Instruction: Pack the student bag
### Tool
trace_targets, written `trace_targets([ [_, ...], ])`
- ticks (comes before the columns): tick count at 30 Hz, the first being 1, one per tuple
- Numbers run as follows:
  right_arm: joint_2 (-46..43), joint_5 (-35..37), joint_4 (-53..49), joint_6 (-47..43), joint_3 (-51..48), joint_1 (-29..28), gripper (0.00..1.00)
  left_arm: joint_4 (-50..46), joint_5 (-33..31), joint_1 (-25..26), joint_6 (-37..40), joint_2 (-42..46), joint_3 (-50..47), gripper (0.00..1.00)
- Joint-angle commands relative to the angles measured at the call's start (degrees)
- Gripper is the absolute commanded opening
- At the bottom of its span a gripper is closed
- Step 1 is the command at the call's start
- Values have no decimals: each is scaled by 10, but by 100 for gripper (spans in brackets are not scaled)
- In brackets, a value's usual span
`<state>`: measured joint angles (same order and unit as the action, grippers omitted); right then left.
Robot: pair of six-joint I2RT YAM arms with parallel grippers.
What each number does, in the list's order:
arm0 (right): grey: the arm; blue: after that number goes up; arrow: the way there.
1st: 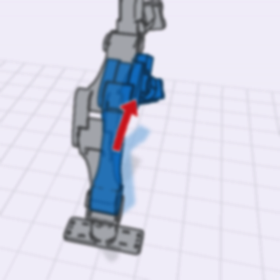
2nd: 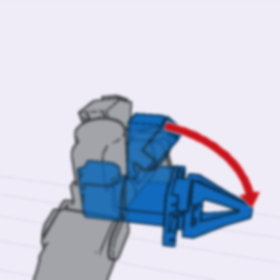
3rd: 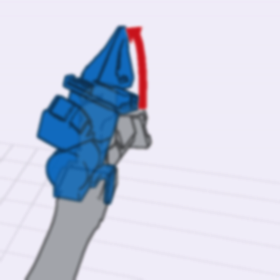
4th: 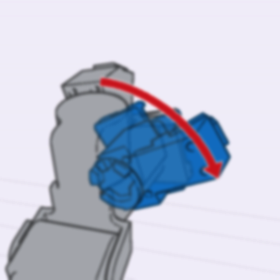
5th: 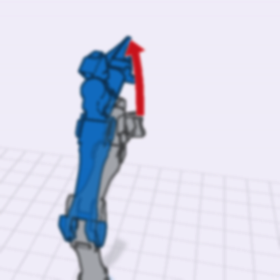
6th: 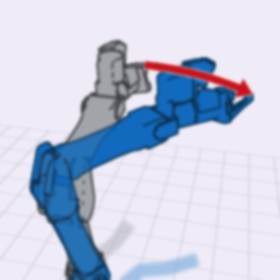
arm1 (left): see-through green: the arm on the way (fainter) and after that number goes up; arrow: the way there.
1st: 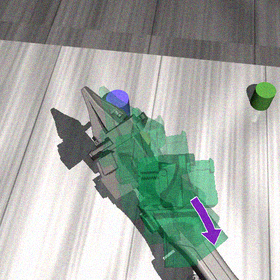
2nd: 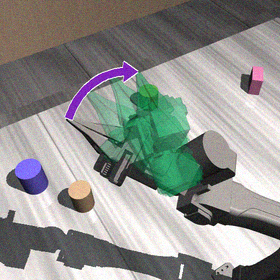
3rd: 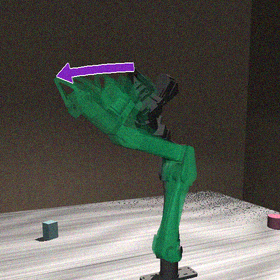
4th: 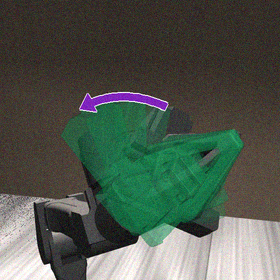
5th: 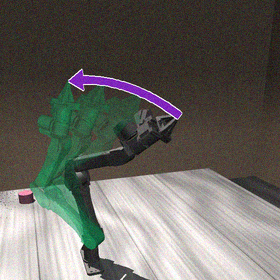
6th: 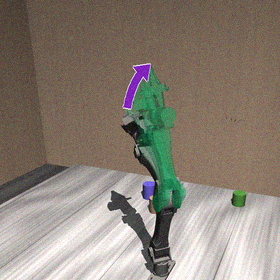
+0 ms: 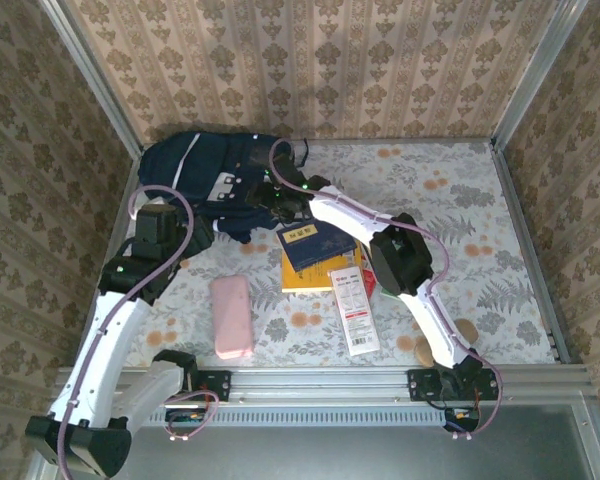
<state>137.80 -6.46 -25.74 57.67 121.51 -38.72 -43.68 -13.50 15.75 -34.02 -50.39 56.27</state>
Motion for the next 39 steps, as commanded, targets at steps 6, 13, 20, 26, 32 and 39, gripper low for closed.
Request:
trace_targets([
  [6, 75, -13, 16, 68, 62, 16, 26, -4, -51, 19, -20, 2, -1, 99],
  [13, 66, -6, -18, 39, 142, 33, 0, -5, -70, 19, -25, -1, -1, 98],
  [20, -28, -1, -85, -32, 169, 66, 0, -7, -83, 18, -24, 0, 0, 98],
  [26, -88, -53, -148, -128, 165, 106, 0, -5, -84, 17, -25, 1, -1, 98],
  [32, -145, -68, -229, -253, 154, 138, 0, 0, -70, 16, -27, -8, -1, 98],
  [39, -295, -90, -130, -204, -97, 216, 0, 3, -52, 14, -31, -20, 0, 98],
])
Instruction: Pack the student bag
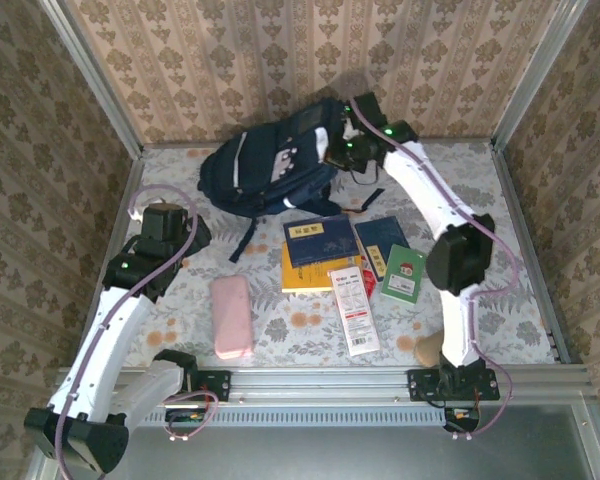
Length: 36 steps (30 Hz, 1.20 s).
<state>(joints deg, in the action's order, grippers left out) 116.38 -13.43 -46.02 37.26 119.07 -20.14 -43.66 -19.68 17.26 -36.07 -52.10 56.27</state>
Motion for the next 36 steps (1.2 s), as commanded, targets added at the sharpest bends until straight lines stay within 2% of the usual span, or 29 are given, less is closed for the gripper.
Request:
trace_targets([
  [1, -98, -22, 90, 3, -105, 41, 0, 3, 12, -1, -9, -4, 1, 98],
  [4, -126, 3, 85, 2, -167, 72, 0, 4, 17, -1, -9, -8, 0, 97],
  [5, -127, 9, 81, -2, -181, 80, 4, 5, 20, -1, -9, -10, 1, 97],
  [6, -127, 18, 74, -6, -192, 86, 17, 7, 25, -1, -9, -12, 0, 97],
  [7, -127, 27, 73, -12, -198, 88, 35, 8, 31, -1, -9, -15, 0, 97],
  [8, -126, 48, 69, -17, -203, 89, 48, 11, 36, -1, -8, -18, -1, 97],
  [9, -123, 87, 55, -22, -199, 86, 54, 13, 43, -1, -7, -20, -2, 97],
  [12, -118, 220, 15, -62, -168, 58, 60, 21, 61, -1, 0, -25, -6, 99],
  [14, -126, 253, 33, -94, -170, 36, 63, 32, 83, -1, 14, -27, -10, 100],
  [16, -128, 188, 82, -118, -179, 20, 60, 43, 107, -2, 22, -31, -13, 100],
  [18, -95, 66, 121, -113, -162, 9, 58, 53, 131, -3, 25, -36, -15, 100],
  [21, 18, -51, 81, -97, -45, -12, 51, 59, 162, -3, 35, -44, -10, 100],
  [27, 188, -107, 58, -76, 125, -54, 42, 73, 205, -5, 61, -40, -18, 100],
  [36, 315, -130, 56, -39, 259, -59, 37, 98, 241, -9, 68, -39, -27, 99],
])
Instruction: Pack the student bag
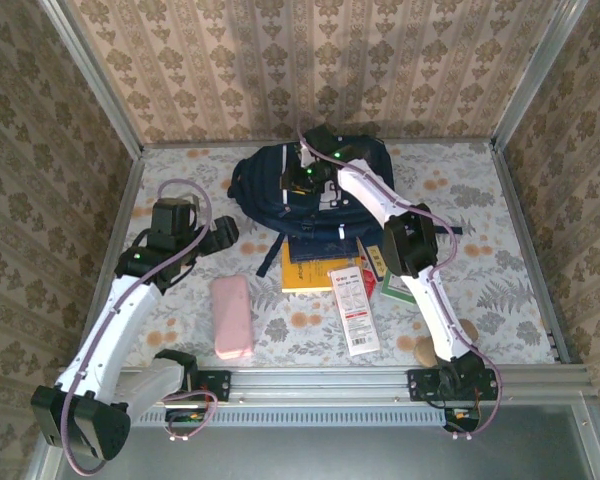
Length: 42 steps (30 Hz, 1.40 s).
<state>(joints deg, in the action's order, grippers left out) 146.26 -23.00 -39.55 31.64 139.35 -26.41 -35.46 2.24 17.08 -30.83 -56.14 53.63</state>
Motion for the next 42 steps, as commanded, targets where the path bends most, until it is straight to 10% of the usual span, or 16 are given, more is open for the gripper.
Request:
trace_targets([
  [1, 28, -43, -11, 19, 69, 3, 36, 17, 25, -8, 15, 0, -1, 99],
  [20, 141, -112, -56, 32, 174, -14, 30, 32, 50, -27, 2, -22, -9, 97],
  [27, 120, -65, -79, 29, 175, -20, 0, 11, 24, -24, 4, -32, 8, 96],
  [42, -13, -39, -56, 194, 242, 8, 0, 53, -30, 151, 53, -179, 98, 72],
])
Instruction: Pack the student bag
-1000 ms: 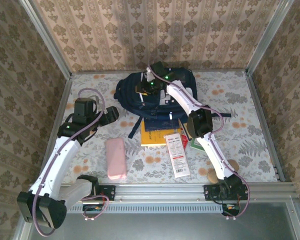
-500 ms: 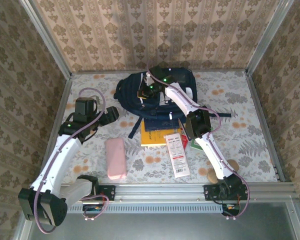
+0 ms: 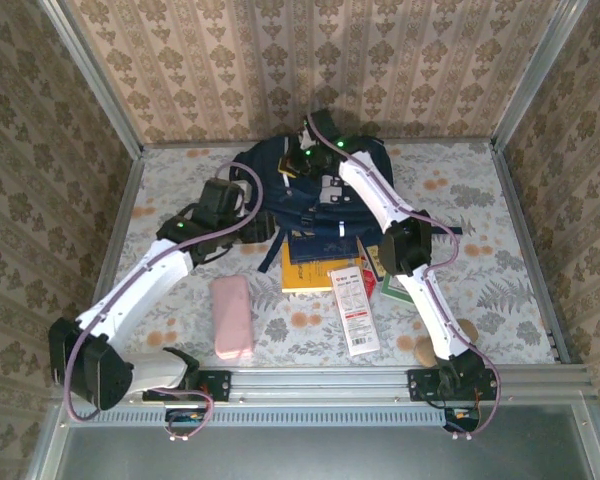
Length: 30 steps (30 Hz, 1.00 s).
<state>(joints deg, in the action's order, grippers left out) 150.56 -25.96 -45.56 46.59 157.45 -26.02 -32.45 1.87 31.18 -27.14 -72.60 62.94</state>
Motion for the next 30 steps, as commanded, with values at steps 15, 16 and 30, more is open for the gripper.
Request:
trace_targets([
  [15, -21, -60, -121, 52, 250, 21, 0, 229, -68, 65, 171, -80, -55, 47],
  [16, -24, -58, -125, 49, 250, 22, 0, 230, -74, 65, 167, -89, -52, 48],
  [30, -33, -66, -184, 30, 250, 25, 0, 323, 37, 49, 163, -103, -113, 53],
])
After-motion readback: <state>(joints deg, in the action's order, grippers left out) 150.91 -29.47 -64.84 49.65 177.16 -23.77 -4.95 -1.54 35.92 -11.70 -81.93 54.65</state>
